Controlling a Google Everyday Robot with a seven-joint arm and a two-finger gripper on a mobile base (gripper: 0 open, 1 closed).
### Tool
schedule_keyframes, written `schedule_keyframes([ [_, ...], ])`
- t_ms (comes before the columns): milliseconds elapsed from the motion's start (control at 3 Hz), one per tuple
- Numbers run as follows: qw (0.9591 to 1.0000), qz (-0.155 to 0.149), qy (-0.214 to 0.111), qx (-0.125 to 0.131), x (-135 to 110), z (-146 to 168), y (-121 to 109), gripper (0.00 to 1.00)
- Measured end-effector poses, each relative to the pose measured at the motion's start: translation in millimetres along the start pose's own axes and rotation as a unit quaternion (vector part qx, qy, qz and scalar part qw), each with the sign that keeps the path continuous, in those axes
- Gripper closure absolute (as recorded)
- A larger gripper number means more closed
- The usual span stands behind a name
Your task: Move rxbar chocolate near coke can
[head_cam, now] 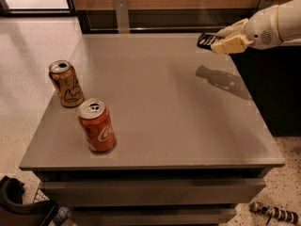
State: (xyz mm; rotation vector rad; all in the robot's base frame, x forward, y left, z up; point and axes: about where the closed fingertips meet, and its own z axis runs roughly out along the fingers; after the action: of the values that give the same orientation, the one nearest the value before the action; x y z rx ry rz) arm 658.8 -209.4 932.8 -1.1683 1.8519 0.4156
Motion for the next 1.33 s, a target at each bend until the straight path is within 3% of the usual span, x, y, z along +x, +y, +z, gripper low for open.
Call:
schedule_keyframes([
  [333, 0.9999, -0.013, 0.004, 0.006, -7, -25, 28, 1.00],
  [667, 0.9998, -0.022, -0.001, -0.003, -5, -31, 66, 1.00],
  [1333, 0.9985, -0.029, -0.035, -0.030, -16, -5, 177, 1.00],
])
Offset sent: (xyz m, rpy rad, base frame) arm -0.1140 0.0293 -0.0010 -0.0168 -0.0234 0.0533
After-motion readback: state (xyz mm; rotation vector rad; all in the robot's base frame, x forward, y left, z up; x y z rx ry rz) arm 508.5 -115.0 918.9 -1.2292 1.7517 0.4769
